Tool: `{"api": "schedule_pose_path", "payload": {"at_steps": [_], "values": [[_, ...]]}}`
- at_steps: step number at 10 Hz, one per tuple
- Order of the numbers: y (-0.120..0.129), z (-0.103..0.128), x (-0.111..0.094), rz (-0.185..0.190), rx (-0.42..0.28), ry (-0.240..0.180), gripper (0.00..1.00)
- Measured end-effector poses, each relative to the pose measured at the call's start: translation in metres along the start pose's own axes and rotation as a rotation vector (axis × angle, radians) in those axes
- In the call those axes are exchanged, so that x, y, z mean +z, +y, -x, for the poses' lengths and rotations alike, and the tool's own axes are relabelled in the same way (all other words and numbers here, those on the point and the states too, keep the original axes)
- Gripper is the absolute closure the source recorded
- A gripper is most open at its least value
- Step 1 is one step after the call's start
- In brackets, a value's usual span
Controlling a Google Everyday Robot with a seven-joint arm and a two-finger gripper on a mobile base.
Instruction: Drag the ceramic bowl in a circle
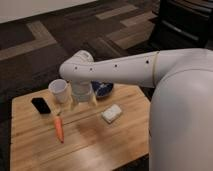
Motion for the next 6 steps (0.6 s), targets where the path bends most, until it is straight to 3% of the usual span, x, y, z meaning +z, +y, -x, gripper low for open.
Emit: {"api": "schedule_pose_path", "payload": {"at_steps": [4, 6], "values": [[-0.004, 0.001, -0.001, 0.006, 0.017, -0.003, 0.35], [-0.031, 0.007, -0.004, 0.023, 0.084, -0.021, 0.35]]}}
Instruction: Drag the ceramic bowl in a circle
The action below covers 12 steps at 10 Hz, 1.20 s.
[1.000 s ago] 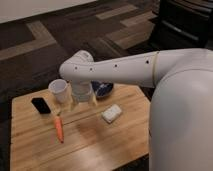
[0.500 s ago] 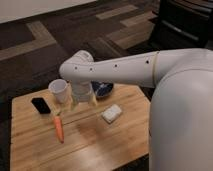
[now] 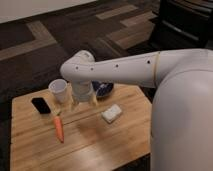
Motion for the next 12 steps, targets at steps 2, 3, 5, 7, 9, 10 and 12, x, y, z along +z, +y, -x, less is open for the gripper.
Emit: {"api": "schedule_pose_path", "payload": {"at_steps": [2, 3, 5, 7, 9, 10, 12], "values": [[-0.024, 0.011, 0.0, 0.004, 0.016, -0.015, 0.35], [-0.035, 0.018, 0.001, -0.001, 0.008, -0.025, 0.35], [-0.065, 0.04, -0.002, -0.042, -0.028, -0.05, 0.35], [-0.08, 0.069, -0.008, -0.105, -0.091, -0.075, 0.35], [-0.068, 0.104, -0.015, -0.143, -0.177, -0.135, 0.35], [-0.058, 0.113, -0.017, -0.14, -0.201, -0.162, 0.35], [-0.06, 0.113, -0.017, -0.143, -0.198, -0.161, 0.35]]}}
